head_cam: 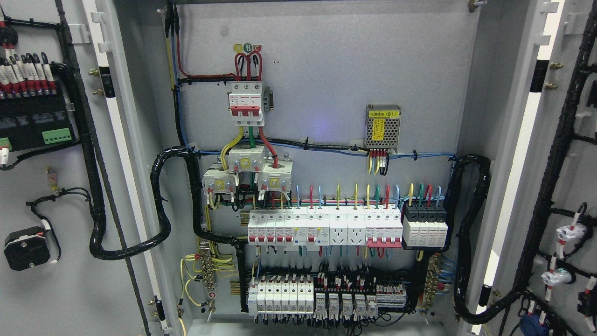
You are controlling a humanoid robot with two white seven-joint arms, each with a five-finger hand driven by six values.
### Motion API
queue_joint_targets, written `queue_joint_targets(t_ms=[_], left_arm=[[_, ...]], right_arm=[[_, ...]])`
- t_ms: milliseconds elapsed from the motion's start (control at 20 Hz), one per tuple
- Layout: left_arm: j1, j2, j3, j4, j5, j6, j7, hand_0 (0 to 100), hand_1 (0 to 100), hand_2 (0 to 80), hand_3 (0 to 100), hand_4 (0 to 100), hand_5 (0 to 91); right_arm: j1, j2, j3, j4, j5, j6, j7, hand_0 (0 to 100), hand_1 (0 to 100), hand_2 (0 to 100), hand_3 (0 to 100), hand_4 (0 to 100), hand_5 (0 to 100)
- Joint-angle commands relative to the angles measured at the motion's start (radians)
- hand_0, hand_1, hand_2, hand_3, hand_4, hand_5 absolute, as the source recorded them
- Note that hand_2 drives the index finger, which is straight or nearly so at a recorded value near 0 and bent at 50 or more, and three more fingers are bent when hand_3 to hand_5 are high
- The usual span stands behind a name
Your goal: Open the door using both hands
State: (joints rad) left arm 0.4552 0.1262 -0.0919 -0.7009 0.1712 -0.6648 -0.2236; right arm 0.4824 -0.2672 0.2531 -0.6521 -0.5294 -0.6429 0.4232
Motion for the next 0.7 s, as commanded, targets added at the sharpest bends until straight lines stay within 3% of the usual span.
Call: queue_joint_targets(t_ms=[0, 200, 351, 501, 651], left_arm=[[-0.183, -0.060, -0.008, 0.524, 0.001, 0.126, 0.000, 0, 0, 0.0, 0, 0, 0.0], [-0.269, -0.080, 0.001, 0.580, 0.002, 0.305, 0.001, 0, 0, 0.0, 0, 0, 0.0], [-0.325, -0.099, 0.004, 0.619, 0.007, 0.474, 0.000, 0, 0, 0.0, 0, 0, 0.0], [-0.349, -0.112, 0.027, 0.620, 0.005, 0.626, 0.001, 0, 0, 0.0, 0, 0, 0.0], [-0.368, -0.125, 0.035, 0.621, 0.001, 0.698, 0.001, 0, 0, 0.0, 0, 0, 0.0]], right_arm=[[-0.252, 0.094, -0.006, 0.601, 0.037, 0.158, -0.012, 38, 0, 0, 0, 0, 0], [-0.330, 0.118, -0.002, 0.634, 0.121, 0.313, -0.093, 38, 0, 0, 0, 0, 0], [-0.372, 0.161, -0.008, 0.641, 0.238, 0.416, -0.136, 38, 0, 0, 0, 0, 0], [-0.393, 0.192, -0.002, 0.649, 0.255, 0.503, -0.143, 38, 0, 0, 0, 0, 0], [-0.413, 0.207, -0.008, 0.651, 0.333, 0.577, -0.144, 38, 0, 0, 0, 0, 0]])
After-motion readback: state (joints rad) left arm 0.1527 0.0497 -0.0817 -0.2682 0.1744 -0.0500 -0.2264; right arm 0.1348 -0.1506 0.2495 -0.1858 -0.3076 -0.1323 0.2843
